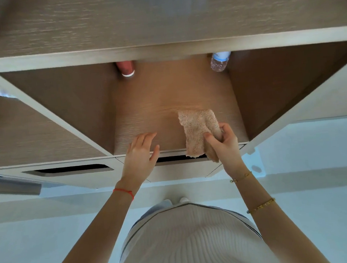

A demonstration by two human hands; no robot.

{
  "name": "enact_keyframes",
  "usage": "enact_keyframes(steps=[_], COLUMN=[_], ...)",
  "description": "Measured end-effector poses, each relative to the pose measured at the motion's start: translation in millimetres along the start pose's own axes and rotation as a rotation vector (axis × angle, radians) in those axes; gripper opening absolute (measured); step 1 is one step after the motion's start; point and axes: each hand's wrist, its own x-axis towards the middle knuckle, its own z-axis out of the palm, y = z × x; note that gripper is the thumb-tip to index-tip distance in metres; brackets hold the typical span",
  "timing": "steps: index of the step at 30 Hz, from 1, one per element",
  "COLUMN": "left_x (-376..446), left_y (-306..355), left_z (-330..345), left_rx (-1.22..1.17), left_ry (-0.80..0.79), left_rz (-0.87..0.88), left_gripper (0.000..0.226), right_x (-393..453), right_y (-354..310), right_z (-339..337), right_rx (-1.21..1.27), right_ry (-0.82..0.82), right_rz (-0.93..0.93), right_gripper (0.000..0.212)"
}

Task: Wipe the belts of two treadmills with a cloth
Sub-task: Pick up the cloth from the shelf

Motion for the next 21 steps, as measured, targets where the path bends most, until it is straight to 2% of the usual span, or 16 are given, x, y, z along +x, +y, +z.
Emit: enact_keyframes(steps=[9,21], left_x=[-36,-97], left_y=[24,45], left_z=[-13,-22], left_rx=[-0.119,-0.144], left_ry=[-0.082,-0.41], left_rz=[0.242,0.687], left_gripper=[0.034,0.037], right_x=[-94,-286], right_y=[12,56], right_z=[-23,-1], right_rx=[0.186,0.34], right_ry=[0.162,0.665], right_rz=[0.05,0.159], right_gripper=[0.019,0.018])
